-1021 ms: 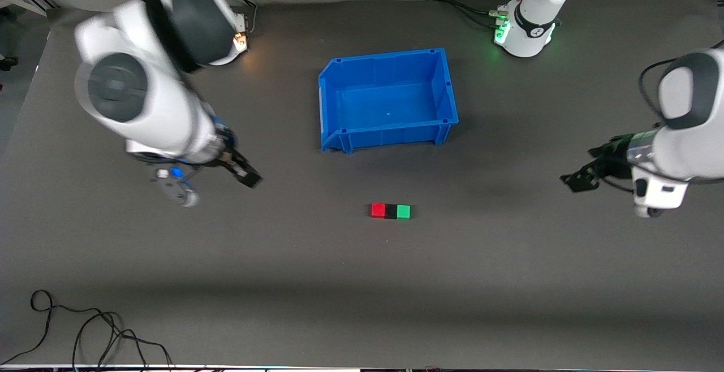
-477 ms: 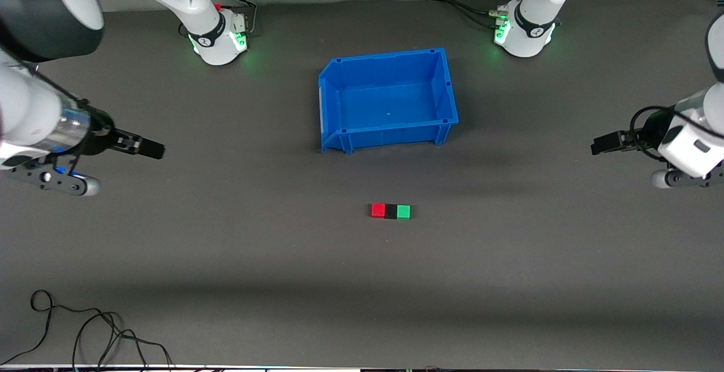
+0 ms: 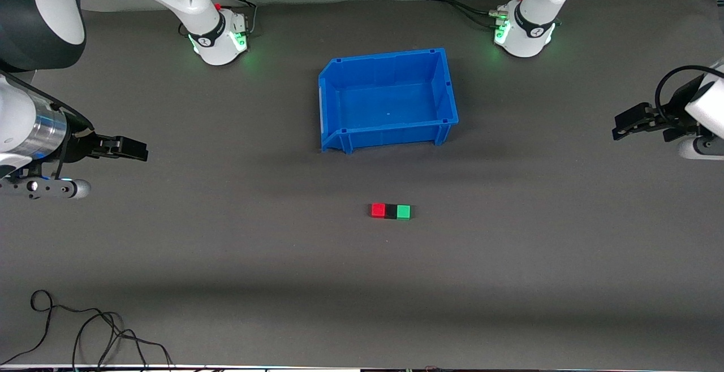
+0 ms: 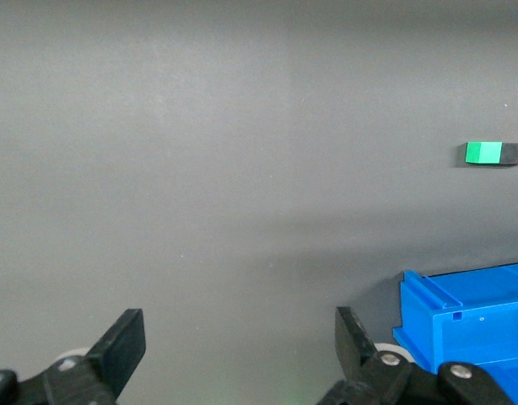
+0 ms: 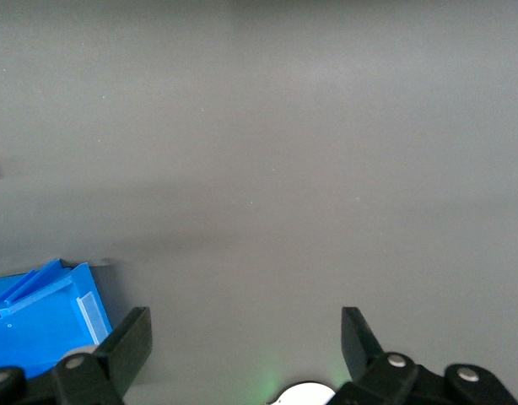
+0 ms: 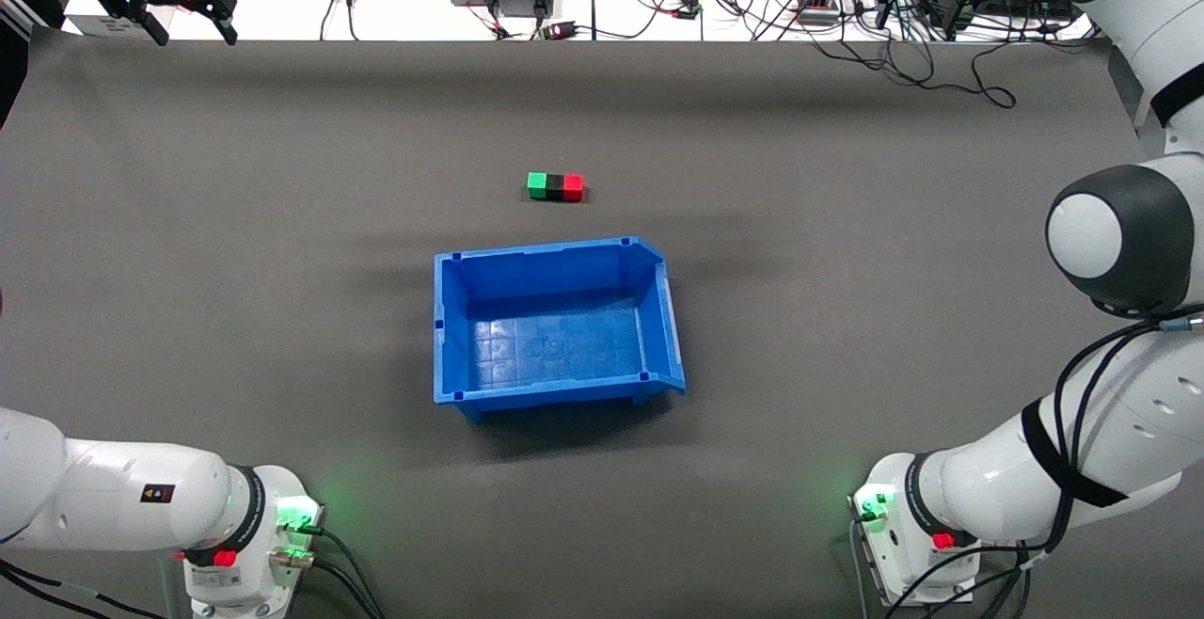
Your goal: Attach green and red cubes to black cube
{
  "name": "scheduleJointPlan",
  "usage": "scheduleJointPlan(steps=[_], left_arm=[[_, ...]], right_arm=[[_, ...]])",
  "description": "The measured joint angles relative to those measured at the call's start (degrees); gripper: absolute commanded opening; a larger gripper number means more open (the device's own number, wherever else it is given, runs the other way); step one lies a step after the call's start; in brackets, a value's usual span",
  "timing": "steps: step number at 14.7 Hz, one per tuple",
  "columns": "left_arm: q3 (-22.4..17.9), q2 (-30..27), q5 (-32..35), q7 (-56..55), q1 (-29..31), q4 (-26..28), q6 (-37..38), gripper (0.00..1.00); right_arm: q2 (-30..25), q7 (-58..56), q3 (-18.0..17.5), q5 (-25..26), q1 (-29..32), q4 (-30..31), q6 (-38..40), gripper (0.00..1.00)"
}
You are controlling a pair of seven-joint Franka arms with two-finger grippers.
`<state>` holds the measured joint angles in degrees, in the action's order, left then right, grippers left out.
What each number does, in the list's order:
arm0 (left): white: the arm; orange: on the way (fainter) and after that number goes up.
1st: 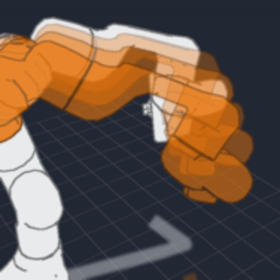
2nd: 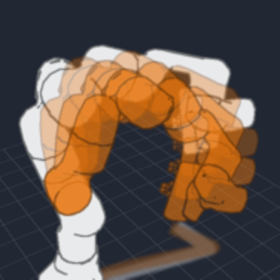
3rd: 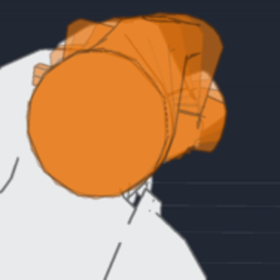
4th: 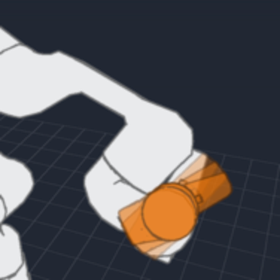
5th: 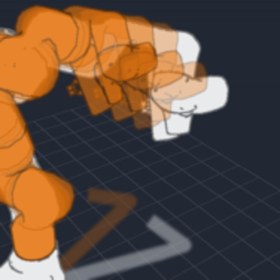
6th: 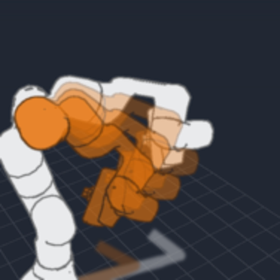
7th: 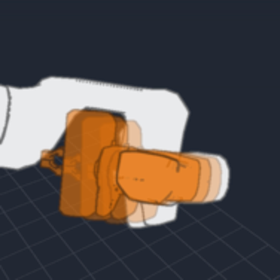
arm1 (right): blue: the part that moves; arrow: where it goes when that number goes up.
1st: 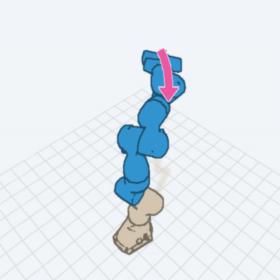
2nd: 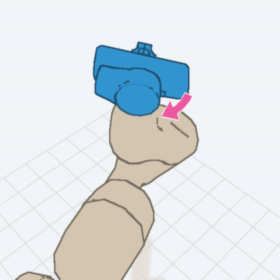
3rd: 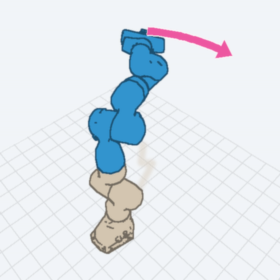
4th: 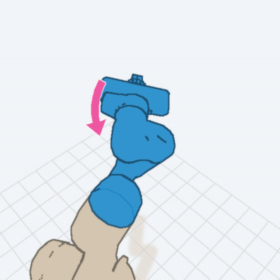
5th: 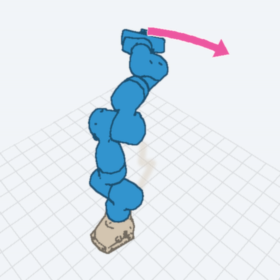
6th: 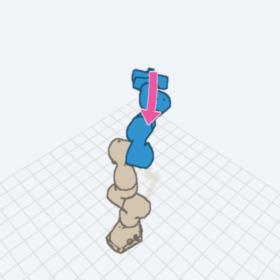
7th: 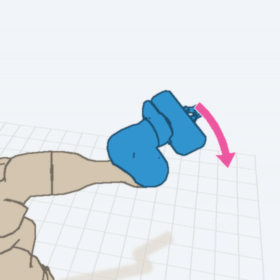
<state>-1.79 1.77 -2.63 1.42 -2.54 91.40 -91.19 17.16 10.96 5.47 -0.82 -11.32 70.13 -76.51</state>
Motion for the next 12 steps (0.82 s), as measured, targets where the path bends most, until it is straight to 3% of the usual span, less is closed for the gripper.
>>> scheduleJointPlan(steps=[4, 7, 12], left_arm=[[0.1, 0.1, 0.1, 0.4, 0.0, -1.2, 0.1, 1.00], [0.1, 0.3, 0.3, 1.6, 0.0, -1.2, 0.4, 1.00], [0.1, 0.4, 1.3, 3.3, 0.0, -1.3, 0.8, 1.00]], right_arm=[[-2.3, -0.1, 0.0, 0.0, -0.1, 4.1, -3.5, 0.99], [-6.1, -0.1, -0.1, 0.0, 0.3, 10.7, -9.4, 0.99], [-11.8, -1.3, -4.5, 0.0, 6.5, 18.9, -15.4, 0.99]])
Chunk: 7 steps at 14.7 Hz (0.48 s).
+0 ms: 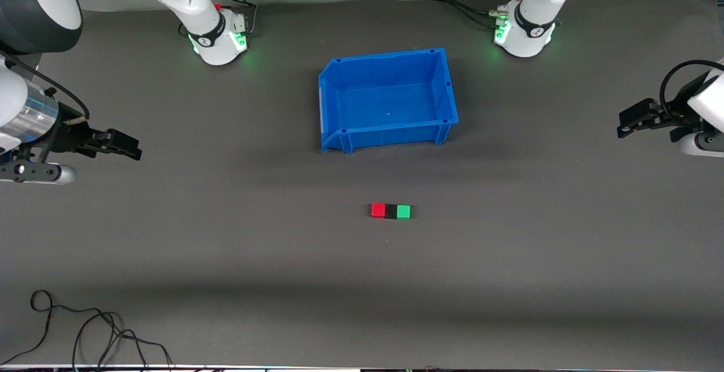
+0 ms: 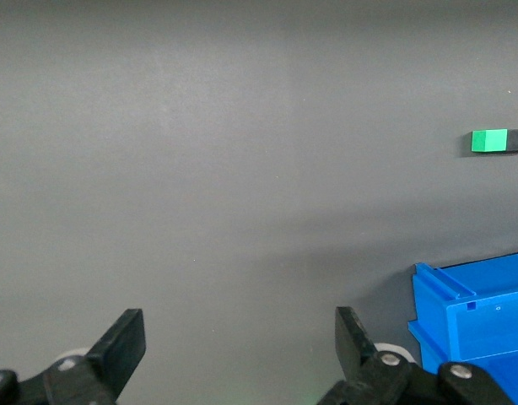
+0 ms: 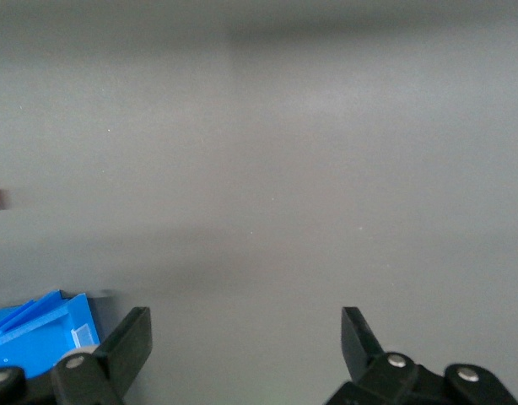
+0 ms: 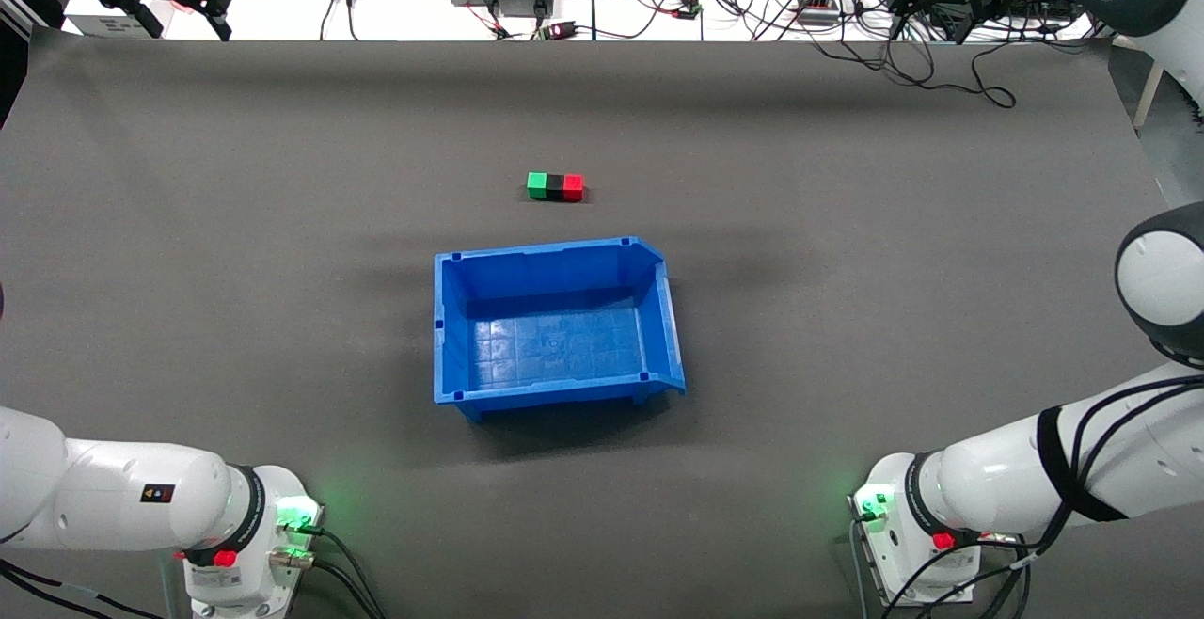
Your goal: Attach green and red cubes to black cube
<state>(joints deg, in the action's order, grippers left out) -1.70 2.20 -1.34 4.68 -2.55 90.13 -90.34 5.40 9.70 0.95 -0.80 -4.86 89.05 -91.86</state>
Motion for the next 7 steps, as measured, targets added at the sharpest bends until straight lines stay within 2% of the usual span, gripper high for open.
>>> scheduleJointPlan(steps=[7], left_arm=[[0.2, 0.0, 1.3, 0.4, 0.0, -0.2, 2.1, 1.00]], right_arm=[[-1.6, 0.0, -0.8, 0.0, 0.1, 2.7, -1.8, 0.99]])
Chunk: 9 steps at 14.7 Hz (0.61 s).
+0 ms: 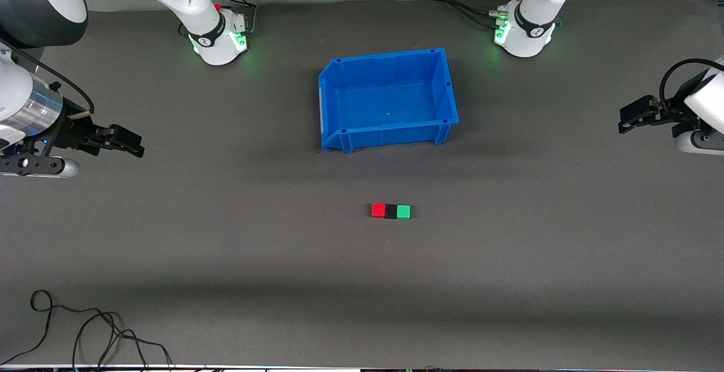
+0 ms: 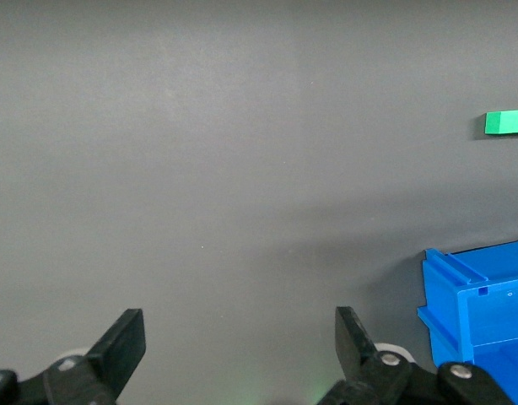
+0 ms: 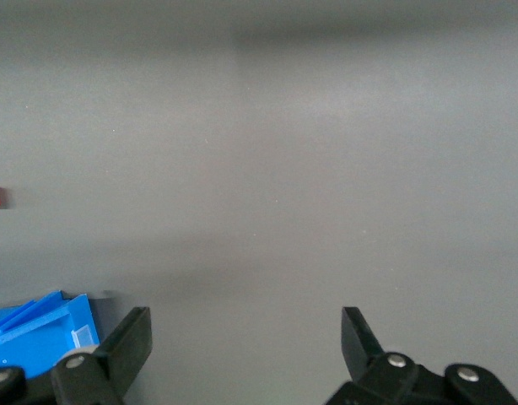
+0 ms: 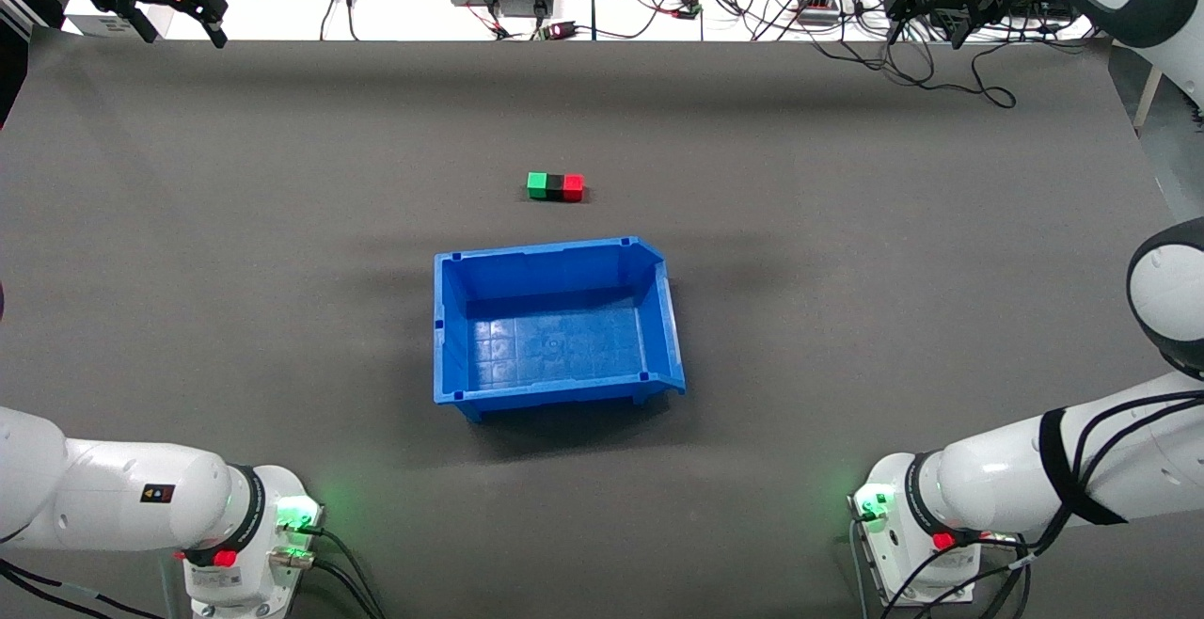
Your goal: Attach green and red cubes to black cube
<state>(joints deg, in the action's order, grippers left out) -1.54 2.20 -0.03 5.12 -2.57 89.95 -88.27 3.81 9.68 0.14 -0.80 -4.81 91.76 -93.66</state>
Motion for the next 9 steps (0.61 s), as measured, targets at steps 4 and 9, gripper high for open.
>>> scheduleJointPlan(steps=[4, 9], left_arm=[[0.1, 0.0, 0.0, 0.0, -0.1, 0.0, 0.0, 1.00], [0.1, 0.0, 0.0, 0.0, -0.1, 0.0, 0.1, 1.00]], right_arm=[[0.0, 0.0, -0.1, 0.0, -0.1, 0.2, -0.1, 1.00], [0.0, 0.0, -0.1, 0.0, -0.1, 0.4, -0.1, 1.00]])
